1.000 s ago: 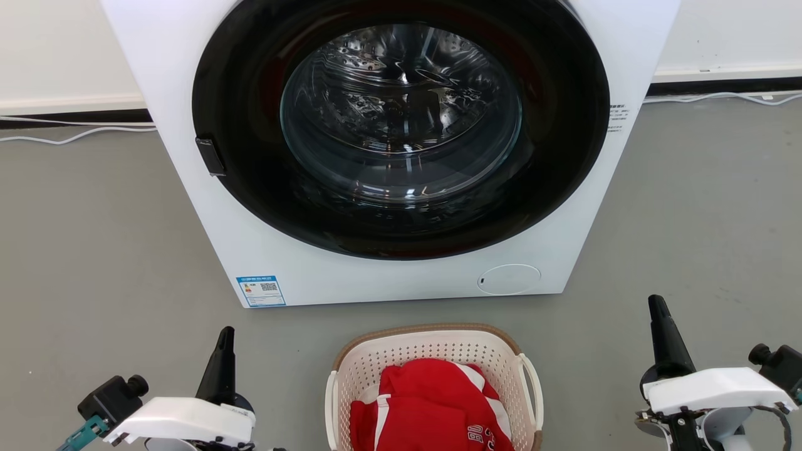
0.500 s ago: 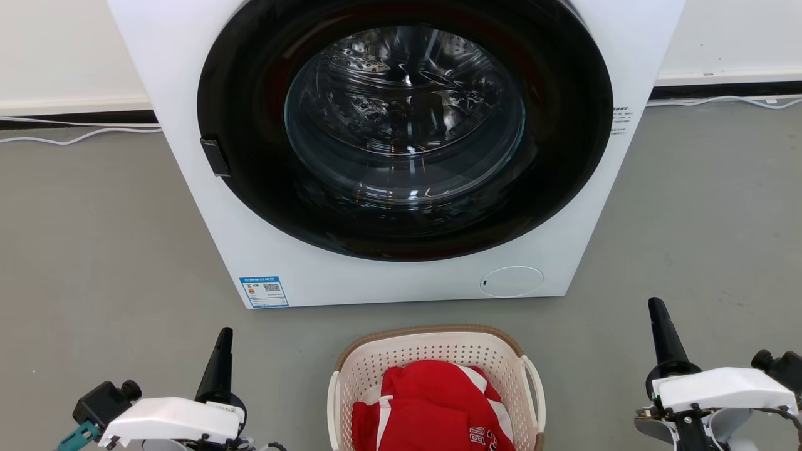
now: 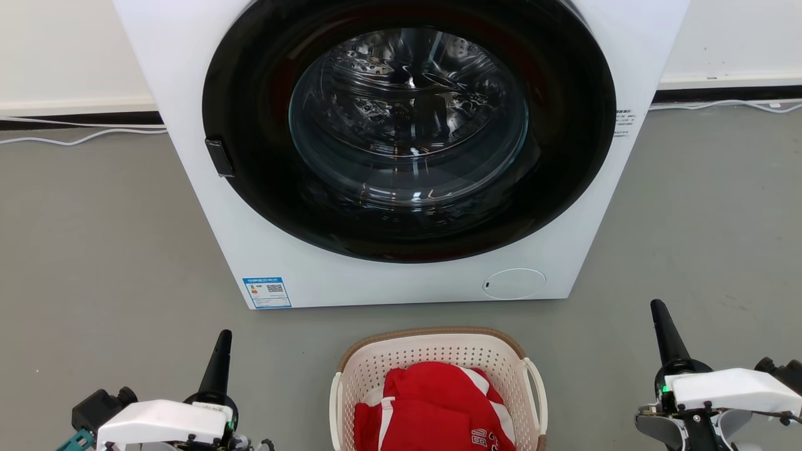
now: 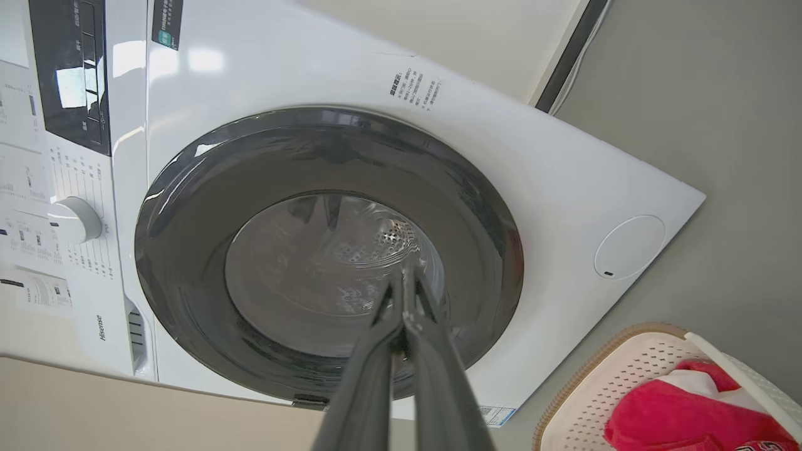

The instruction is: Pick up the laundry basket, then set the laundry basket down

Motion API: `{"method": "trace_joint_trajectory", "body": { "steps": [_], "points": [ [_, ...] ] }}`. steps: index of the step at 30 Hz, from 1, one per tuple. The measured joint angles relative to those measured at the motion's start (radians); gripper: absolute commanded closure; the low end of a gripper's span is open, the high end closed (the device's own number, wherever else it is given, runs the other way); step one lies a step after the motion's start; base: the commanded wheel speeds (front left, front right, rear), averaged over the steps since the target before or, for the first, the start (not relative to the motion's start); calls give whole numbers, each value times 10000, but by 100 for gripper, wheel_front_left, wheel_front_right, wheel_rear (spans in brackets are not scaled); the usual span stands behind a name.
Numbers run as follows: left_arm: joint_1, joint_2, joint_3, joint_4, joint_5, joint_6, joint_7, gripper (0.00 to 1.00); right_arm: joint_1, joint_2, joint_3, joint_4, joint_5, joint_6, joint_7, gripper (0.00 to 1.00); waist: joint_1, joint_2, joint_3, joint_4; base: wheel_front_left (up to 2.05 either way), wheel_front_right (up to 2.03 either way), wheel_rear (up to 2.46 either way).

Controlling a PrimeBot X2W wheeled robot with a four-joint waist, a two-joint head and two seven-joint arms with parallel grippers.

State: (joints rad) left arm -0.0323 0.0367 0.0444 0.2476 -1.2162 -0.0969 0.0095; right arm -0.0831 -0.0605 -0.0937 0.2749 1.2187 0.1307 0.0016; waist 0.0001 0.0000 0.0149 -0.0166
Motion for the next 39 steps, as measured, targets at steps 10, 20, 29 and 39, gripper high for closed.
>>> {"method": "trace_joint_trajectory", "body": {
  "steps": [10, 20, 29, 39],
  "points": [
    [-59, 2, 111, 59, -1072, -15, 270, 100, 0, 44, -77, -2, 1028, 0, 295, 100, 0, 0, -33, 47, 0, 0, 0],
    [-184, 2, 205, 111, -2157, -104, 535, 100, 0, 71, -257, -4, 2102, 0, 604, 100, 0, 0, -68, 95, 0, 0, 0],
    [-188, 4, 303, 151, -3103, -188, 815, 100, 0, 96, -328, -8, 3097, 0, 830, 100, 0, 0, -98, 137, 0, 0, 0],
    [-197, 6, 385, 186, -3871, -222, 1018, 100, 0, 128, -380, -8, 3835, 0, 1039, 100, 0, 0, -119, 166, 0, 0, 0]
  ]
}}
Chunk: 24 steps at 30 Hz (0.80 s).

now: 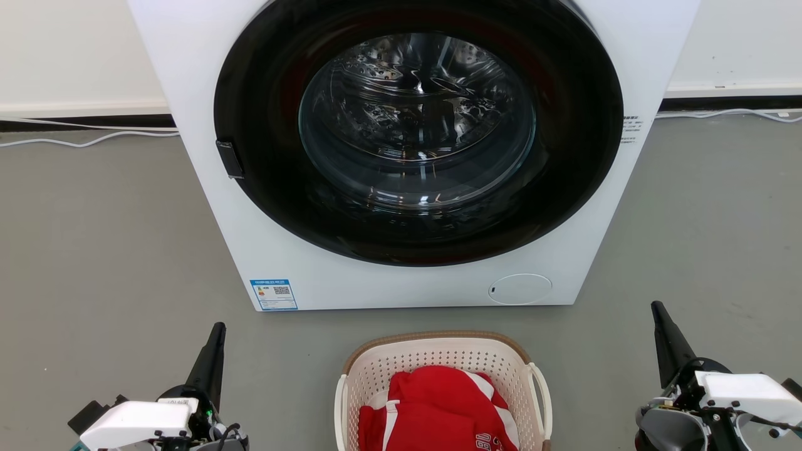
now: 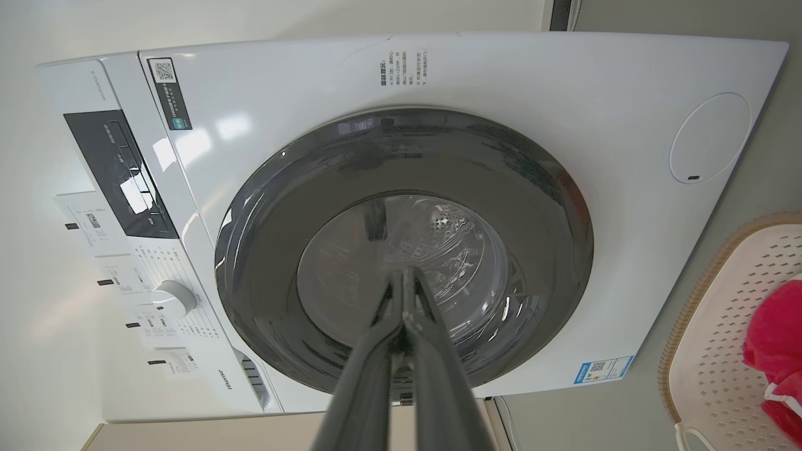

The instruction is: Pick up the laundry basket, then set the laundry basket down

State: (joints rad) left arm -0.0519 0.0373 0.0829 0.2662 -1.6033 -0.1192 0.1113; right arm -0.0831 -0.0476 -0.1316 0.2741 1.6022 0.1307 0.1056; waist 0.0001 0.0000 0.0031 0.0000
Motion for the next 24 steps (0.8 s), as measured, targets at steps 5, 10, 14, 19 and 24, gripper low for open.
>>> {"method": "trace_joint_trajectory", "body": {
  "steps": [5, 10, 14, 19, 24],
  "points": [
    [0, 0, 2, 2, -4, 0, 0, 100, 0, 0, 0, 0, 0, 0, 0, 100, -1, 0, 0, 0, 0, 0, 0],
    [0, 0, 4, 2, -4, 0, 0, 100, 0, 0, 0, 0, 0, -2, 0, 100, -1, 0, 0, 0, 0, 0, 0],
    [0, 0, 4, 4, -4, 0, 0, 100, 0, 0, 0, 0, 0, -2, 0, 100, 0, 0, 0, 0, 0, 0, 0],
    [0, 0, 4, 4, -4, 0, 0, 100, 0, 0, 0, 0, 0, -2, 0, 100, 0, 0, 0, 0, 0, 0, 0],
    [-1, 0, 4, 4, -4, 0, 0, 100, 0, 0, 0, -2, 0, 0, 0, 100, 0, 0, 0, 0, 0, 0, 0]
  ]
}}
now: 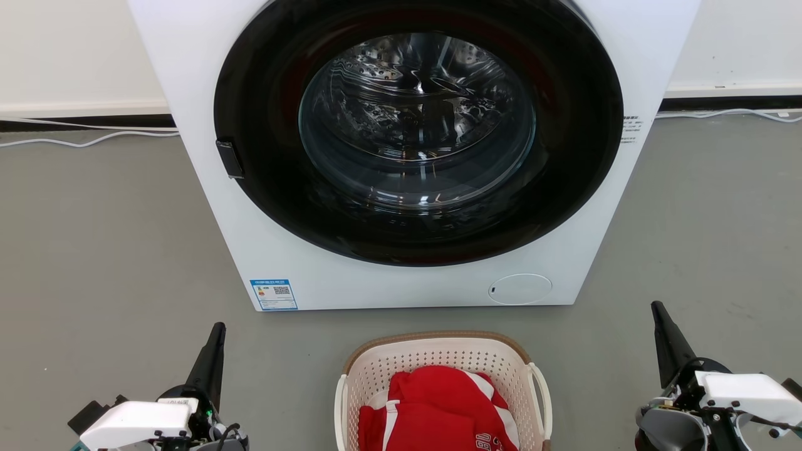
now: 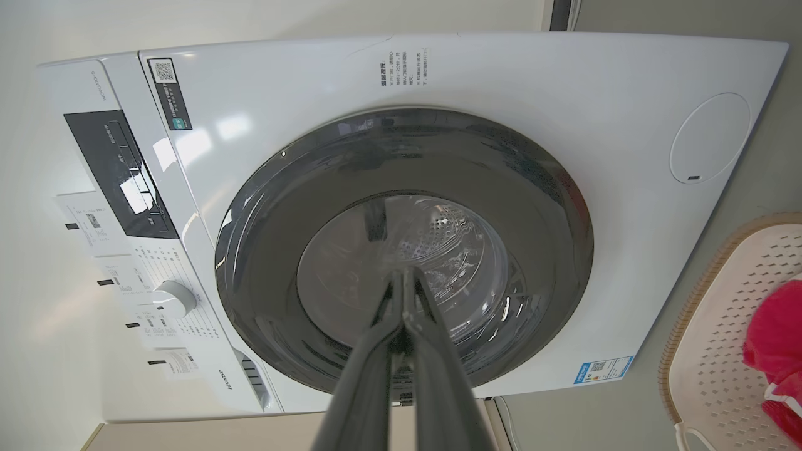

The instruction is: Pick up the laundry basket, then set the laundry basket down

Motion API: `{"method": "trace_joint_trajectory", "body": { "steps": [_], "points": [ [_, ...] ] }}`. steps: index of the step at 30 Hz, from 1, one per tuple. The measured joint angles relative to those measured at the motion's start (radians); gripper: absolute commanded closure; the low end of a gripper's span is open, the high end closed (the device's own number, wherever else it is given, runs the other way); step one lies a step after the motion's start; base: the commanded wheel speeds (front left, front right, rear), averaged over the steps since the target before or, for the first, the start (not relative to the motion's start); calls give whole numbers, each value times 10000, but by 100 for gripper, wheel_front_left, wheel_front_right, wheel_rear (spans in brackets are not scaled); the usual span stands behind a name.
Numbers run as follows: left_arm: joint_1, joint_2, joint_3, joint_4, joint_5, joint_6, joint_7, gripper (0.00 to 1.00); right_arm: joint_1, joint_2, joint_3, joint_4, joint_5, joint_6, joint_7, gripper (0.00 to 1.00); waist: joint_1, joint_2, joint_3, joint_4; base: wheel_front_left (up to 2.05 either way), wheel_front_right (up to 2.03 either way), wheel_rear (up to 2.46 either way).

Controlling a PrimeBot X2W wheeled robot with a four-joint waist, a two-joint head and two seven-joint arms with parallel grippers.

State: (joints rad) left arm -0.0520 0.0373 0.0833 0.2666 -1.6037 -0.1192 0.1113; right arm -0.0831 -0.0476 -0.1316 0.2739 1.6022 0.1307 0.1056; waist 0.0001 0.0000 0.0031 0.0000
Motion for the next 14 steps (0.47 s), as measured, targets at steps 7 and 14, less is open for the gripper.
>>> {"method": "trace_joint_trajectory", "body": {
  "steps": [7, 14],
  "points": [
    [0, 0, 0, 0, 0, 0, 0, 100, 0, 0, 0, 0, 0, 0, 0, 100, 0, 0, 0, 0, 0, 0, 0],
    [0, 0, 0, 0, 0, 0, 0, 100, 0, 0, 0, 0, 0, -2, 0, 100, 0, 0, 0, 0, 0, 0, 0]
  ]
}}
